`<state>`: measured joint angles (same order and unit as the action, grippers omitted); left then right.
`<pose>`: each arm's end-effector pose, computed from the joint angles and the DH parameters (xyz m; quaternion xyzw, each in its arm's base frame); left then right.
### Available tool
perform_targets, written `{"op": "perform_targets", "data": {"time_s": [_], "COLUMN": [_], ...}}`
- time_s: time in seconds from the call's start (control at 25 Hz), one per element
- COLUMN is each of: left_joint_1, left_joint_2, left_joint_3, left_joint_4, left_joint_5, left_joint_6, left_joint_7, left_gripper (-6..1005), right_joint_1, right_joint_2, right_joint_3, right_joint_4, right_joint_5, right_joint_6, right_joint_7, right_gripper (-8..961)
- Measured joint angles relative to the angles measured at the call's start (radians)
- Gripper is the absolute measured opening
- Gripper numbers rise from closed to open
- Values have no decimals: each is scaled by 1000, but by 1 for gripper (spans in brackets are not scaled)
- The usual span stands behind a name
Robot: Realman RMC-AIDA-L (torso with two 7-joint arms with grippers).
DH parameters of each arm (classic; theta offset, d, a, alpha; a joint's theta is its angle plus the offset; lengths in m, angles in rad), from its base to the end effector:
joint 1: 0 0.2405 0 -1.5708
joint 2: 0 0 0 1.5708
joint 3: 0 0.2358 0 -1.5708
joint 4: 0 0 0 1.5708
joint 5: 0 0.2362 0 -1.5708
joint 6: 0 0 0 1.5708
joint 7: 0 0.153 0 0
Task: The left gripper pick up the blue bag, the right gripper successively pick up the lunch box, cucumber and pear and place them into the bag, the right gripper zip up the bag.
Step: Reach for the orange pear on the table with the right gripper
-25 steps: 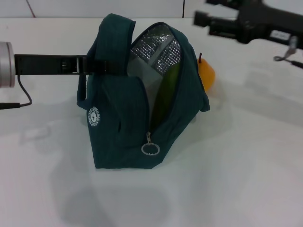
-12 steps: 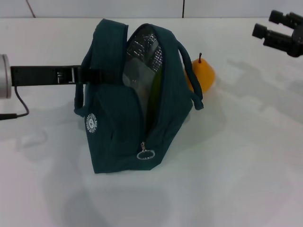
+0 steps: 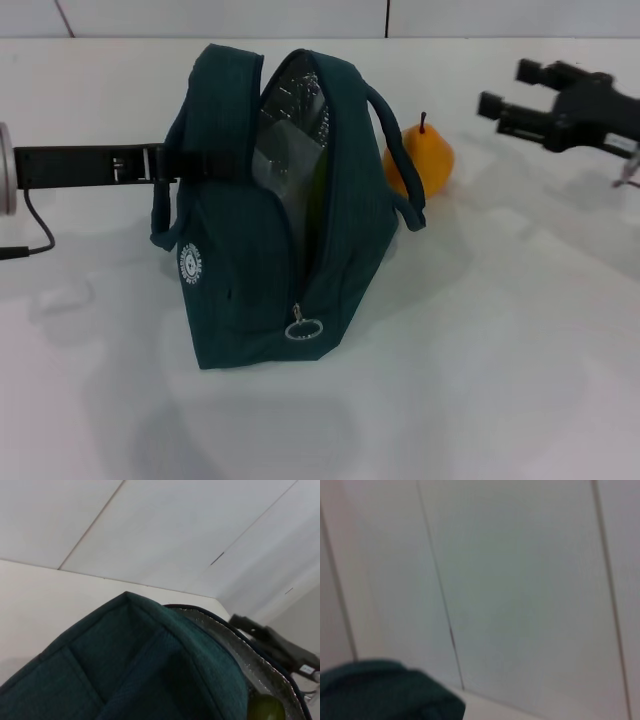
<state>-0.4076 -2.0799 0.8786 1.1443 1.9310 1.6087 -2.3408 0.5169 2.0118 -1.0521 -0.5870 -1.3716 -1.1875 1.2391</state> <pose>-0.2156 0.3498 0.0635 -0.8433 -0.4773 -0.2323 0.0849 0.2407 0.4019 0.0163 -0.8842 0.1982 0.3122 0.2854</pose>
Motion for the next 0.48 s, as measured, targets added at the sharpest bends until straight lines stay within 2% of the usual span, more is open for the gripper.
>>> {"op": "perform_targets", "data": {"time_s": [0.24,0.48], "left_joint_1": [-1,-15], "left_joint_2": [-2,-2], "left_joint_3": [-1,-6], "left_joint_4": [-1,-24], "left_joint_5": [-1,-3], "left_joint_6": [-3,-5], "left_joint_7": [0,0], "left_gripper": [39,39], "right_joint_1": [113,144], "right_joint_2": [4,14], "right_joint_3": [-46,-51], "right_joint_4": [114,151], "right_joint_5": [-42,-29], "right_joint_6": [71,96], "right_joint_7": [-17,-76], "right_gripper": [782,782]}}
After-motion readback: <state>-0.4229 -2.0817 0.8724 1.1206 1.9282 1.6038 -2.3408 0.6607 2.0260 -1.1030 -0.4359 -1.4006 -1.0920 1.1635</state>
